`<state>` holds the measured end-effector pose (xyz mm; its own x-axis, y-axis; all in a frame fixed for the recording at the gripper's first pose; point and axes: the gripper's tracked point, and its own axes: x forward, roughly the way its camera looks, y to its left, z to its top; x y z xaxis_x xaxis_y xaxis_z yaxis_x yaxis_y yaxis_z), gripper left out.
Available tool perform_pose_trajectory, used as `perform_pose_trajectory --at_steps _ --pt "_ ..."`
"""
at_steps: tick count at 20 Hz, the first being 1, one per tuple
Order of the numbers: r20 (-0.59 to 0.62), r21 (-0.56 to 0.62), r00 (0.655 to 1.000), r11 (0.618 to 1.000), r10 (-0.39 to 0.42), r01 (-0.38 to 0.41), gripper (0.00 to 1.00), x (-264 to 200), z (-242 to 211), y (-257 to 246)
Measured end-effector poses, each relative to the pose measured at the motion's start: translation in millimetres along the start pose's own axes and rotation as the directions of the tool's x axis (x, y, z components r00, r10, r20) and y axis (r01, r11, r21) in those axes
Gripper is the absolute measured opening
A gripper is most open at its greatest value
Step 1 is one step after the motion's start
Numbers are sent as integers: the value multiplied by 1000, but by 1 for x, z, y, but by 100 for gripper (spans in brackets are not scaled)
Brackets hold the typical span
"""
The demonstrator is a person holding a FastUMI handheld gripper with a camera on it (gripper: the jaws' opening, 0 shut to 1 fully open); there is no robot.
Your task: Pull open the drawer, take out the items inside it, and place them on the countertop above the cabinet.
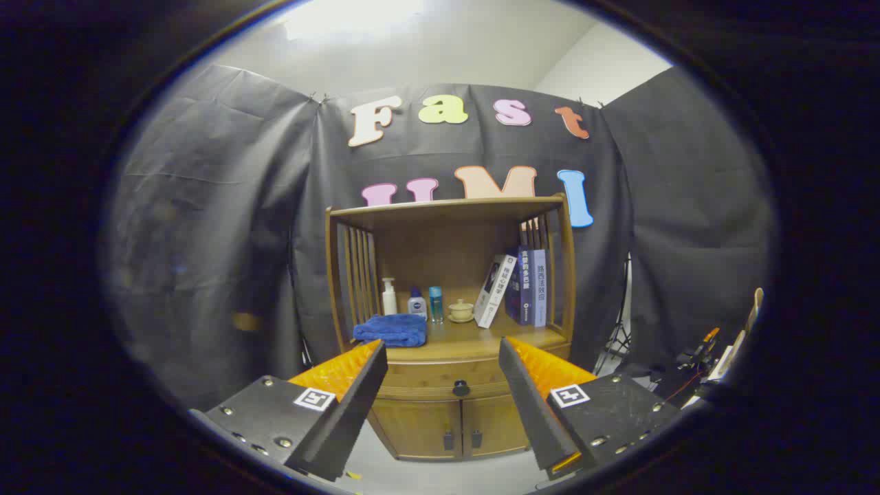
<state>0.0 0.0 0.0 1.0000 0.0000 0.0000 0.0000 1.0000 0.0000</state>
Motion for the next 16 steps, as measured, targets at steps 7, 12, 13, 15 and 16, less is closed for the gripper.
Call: perform_pose_trajectory --at_steps 7,12,13,15,16 --pt "4 10 1000 1000 -19 19 98 6 8 -7" --pt "20 -21 999 999 -42 42 98 14 -1 -8" --pt "19 -32 999 998 -45 46 98 18 -6 -8" --pt "8 -50 999 997 -52 52 98 26 -20 -9" --pt "5 -48 999 998 -51 51 98 30 -26 -10"
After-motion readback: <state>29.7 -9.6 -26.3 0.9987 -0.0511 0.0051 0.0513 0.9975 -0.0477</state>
